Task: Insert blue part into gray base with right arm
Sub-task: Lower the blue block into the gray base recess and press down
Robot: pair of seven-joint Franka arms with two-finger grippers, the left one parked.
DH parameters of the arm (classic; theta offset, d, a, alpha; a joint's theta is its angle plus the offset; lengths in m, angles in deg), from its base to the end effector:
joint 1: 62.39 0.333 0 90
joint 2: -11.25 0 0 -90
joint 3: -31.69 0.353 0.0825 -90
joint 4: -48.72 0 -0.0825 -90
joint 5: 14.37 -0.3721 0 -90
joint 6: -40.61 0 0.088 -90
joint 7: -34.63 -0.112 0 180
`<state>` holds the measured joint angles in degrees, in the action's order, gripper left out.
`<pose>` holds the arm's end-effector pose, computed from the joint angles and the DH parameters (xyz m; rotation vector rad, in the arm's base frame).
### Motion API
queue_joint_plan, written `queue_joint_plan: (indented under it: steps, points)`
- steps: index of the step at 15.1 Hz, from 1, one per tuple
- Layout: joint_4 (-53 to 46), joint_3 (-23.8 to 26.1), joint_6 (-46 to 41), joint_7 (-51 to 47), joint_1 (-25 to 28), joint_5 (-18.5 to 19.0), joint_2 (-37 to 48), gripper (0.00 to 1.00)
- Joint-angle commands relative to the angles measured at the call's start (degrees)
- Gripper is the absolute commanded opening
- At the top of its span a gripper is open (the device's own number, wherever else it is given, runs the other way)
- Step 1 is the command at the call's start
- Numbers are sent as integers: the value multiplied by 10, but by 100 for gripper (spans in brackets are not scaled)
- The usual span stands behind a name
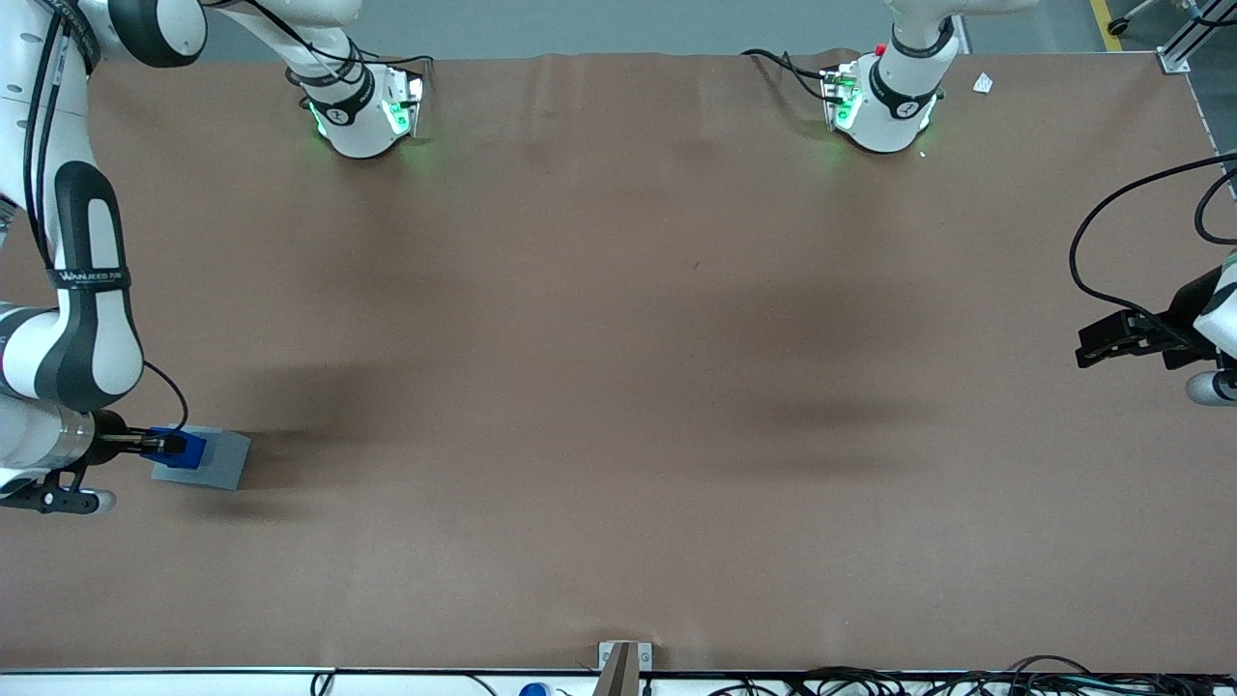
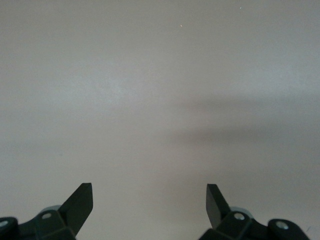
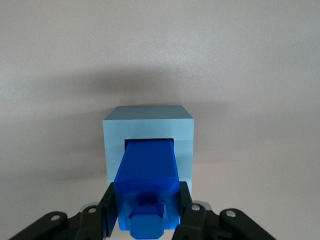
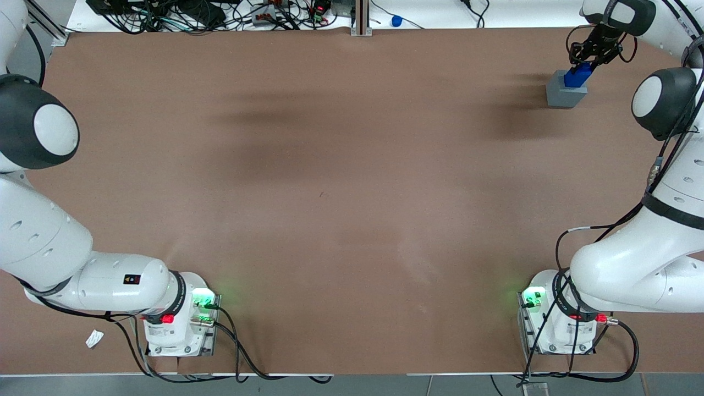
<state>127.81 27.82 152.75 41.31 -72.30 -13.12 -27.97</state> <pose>0.7105 -0.1645 0.3306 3.0891 -0.1572 -0.1793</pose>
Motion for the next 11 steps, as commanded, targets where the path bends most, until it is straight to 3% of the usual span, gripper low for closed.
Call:
queue_joint_plan:
  steps: [1, 7, 9, 10, 11]
  points:
    - [-12, 10, -7, 14, -13, -8, -8, 0]
    - [-11, 11, -7, 11, -11, -9, -22, 1]
    - [-11, 10, -7, 11, -10, -8, -24, 12]
    - [-11, 10, -7, 12, -9, -8, -24, 29]
    - [-11, 11, -6, 12, -11, -8, -24, 82]
